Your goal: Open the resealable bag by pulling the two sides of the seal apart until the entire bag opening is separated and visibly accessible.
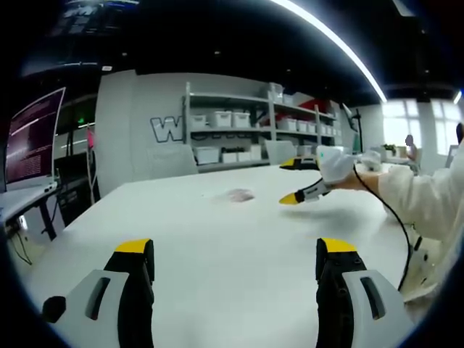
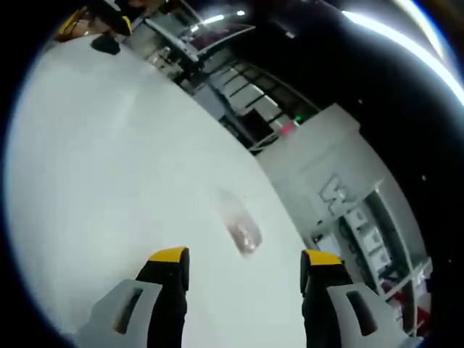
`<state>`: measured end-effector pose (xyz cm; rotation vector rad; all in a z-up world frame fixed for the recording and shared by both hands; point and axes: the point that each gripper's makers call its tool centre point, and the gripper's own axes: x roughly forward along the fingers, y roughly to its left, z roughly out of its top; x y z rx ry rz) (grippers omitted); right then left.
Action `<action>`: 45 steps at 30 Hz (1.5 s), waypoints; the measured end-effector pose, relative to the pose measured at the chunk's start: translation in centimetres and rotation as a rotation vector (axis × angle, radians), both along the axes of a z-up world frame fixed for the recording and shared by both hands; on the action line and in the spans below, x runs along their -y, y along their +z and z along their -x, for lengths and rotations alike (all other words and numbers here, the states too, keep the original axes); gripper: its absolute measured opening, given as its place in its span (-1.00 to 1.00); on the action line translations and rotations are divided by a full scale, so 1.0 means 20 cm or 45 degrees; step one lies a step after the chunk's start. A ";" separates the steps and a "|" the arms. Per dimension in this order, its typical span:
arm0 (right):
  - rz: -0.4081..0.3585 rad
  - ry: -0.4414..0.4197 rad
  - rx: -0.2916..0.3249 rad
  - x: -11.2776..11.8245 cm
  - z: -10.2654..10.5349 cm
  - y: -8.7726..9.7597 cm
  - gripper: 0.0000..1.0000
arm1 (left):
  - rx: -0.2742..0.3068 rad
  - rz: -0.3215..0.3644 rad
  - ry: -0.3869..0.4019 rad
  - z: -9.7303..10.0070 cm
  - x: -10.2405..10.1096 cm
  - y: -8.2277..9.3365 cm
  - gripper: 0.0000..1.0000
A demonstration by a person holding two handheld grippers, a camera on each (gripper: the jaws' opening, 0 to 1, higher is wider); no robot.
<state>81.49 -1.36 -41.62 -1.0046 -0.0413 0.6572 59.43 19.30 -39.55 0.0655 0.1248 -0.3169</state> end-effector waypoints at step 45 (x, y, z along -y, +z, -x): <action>0.035 0.052 0.014 -0.17 -0.06 -0.01 0.13 | -0.002 0.015 0.015 0.01 -0.03 -0.01 0.84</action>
